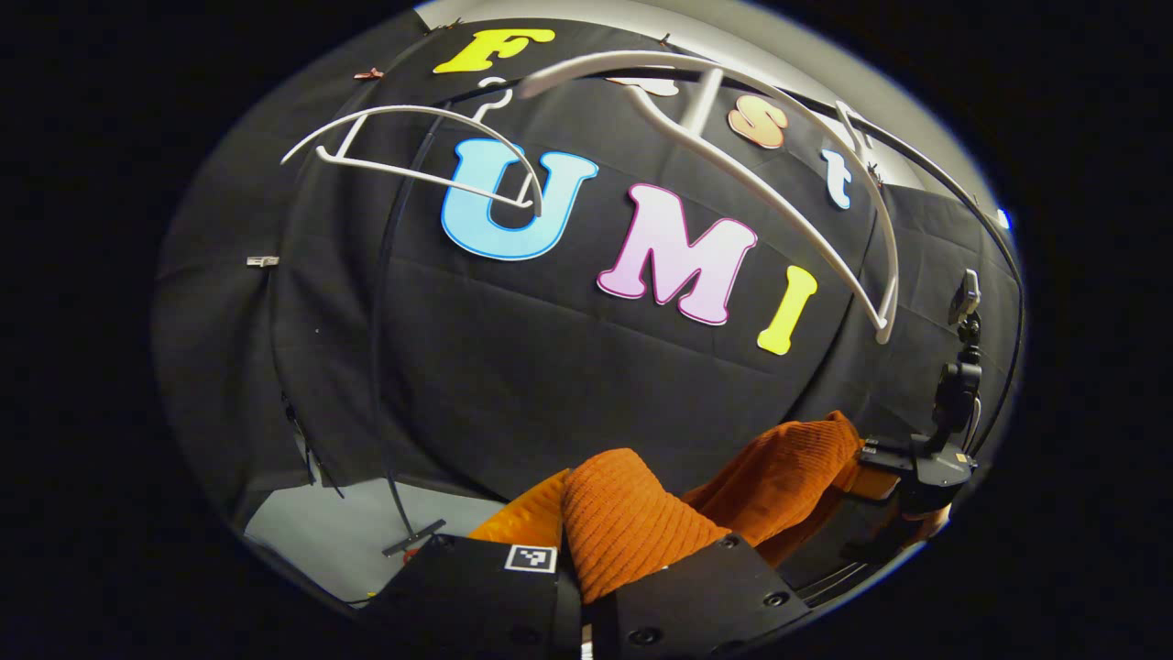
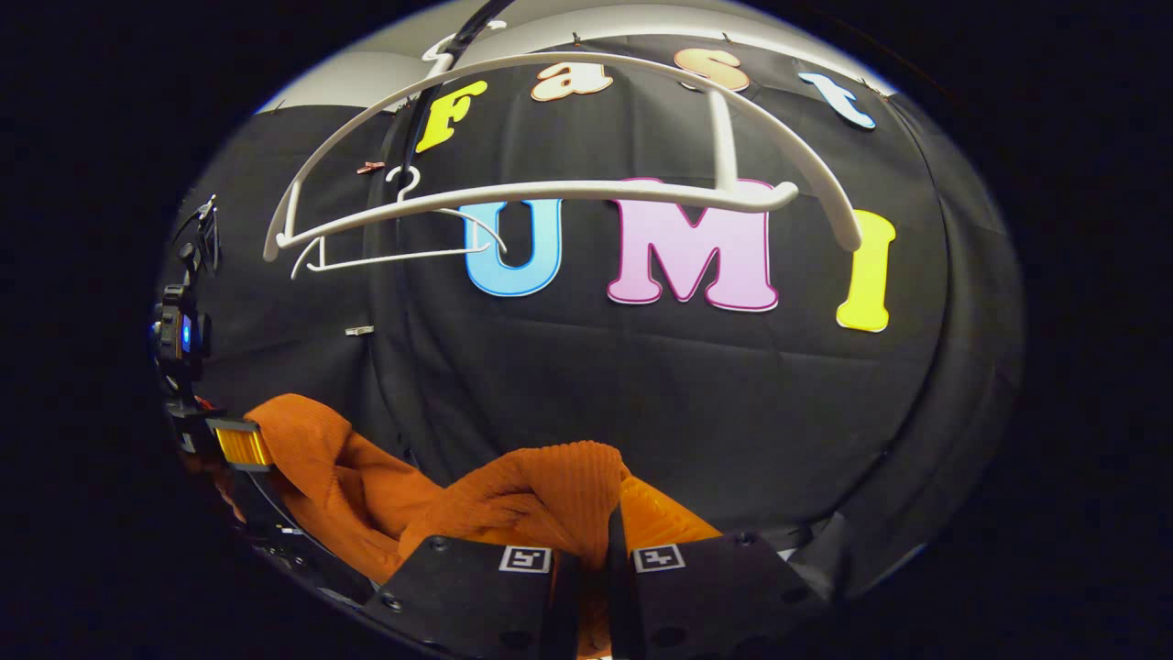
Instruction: Grasp the clothes on the hanger with both hands and then place them into the laundry hamper below.
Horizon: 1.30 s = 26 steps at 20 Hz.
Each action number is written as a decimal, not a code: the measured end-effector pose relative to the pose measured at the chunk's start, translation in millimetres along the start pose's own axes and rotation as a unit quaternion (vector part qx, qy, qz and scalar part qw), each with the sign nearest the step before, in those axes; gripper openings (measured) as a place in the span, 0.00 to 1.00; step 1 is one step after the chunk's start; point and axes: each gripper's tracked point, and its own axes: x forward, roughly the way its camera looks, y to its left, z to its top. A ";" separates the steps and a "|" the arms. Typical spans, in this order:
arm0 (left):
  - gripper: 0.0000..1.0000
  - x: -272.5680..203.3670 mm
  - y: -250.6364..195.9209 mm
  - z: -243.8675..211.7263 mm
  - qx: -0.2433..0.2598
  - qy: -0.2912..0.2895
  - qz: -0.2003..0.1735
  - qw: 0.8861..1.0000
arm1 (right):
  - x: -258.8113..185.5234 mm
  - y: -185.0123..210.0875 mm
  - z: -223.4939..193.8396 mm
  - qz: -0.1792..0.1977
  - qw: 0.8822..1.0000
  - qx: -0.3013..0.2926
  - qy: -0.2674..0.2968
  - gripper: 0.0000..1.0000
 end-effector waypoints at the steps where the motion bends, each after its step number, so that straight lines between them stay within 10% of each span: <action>1: 0.10 1.1 -4.3 -2.1 -0.001 0.002 -0.003 1.000 | -1.7 8.8 -5.9 0.007 1.000 0.009 0.008 0.18; 12: 0.10 20.0 -42.3 -73.5 -0.049 0.101 -0.042 0.993 | 1.2 65.0 -80.1 0.043 0.987 0.090 0.123 0.18; 26: 0.11 25.0 -26.2 -176.9 -0.124 0.273 0.018 0.954 | -0.7 68.4 -179.4 0.037 0.951 0.111 0.286 0.18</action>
